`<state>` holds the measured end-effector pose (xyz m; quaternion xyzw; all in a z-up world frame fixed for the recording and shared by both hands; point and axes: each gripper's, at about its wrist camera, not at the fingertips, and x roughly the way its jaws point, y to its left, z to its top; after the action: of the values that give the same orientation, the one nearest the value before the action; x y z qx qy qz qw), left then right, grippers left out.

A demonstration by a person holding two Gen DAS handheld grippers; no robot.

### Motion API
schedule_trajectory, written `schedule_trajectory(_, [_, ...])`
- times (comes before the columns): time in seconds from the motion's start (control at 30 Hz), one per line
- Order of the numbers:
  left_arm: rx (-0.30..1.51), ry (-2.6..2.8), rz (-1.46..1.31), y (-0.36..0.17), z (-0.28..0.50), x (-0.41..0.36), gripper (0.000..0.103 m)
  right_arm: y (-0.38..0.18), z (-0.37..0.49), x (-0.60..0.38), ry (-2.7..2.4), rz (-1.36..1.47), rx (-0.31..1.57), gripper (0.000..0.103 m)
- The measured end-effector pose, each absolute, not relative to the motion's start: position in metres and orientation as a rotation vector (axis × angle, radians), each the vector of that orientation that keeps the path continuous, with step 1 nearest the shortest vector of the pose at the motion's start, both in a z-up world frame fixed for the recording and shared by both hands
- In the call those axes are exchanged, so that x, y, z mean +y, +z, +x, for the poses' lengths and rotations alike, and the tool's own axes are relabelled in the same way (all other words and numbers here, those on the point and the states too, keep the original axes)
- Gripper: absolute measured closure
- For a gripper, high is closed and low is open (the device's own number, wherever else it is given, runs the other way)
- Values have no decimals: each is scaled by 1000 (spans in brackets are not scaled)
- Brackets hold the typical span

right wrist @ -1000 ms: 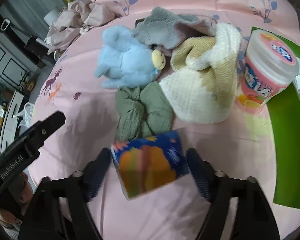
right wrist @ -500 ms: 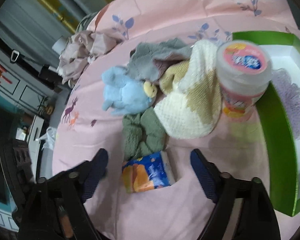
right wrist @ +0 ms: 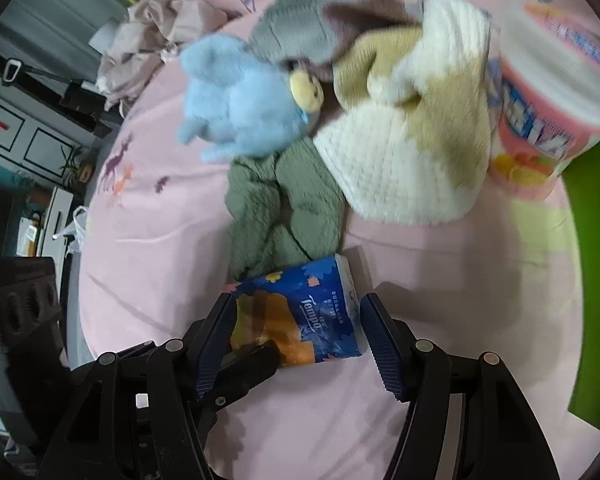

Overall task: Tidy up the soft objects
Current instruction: 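Grasp the blue-orange tissue pack with the right tool, then carry the blue-orange tissue pack over the green box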

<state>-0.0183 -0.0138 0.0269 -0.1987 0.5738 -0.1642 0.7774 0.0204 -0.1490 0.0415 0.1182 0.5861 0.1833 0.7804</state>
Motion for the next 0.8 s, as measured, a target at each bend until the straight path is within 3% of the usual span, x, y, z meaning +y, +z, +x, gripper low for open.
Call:
schedule_trajectory(0.23, [1177, -335, -384, 38, -20, -15, 73, 44, 16, -150, 387, 251, 1239, 48])
schedule_trajectory(0.8, [779, -477, -258, 124, -41, -44, 73, 148, -24, -171, 310, 200, 835, 49])
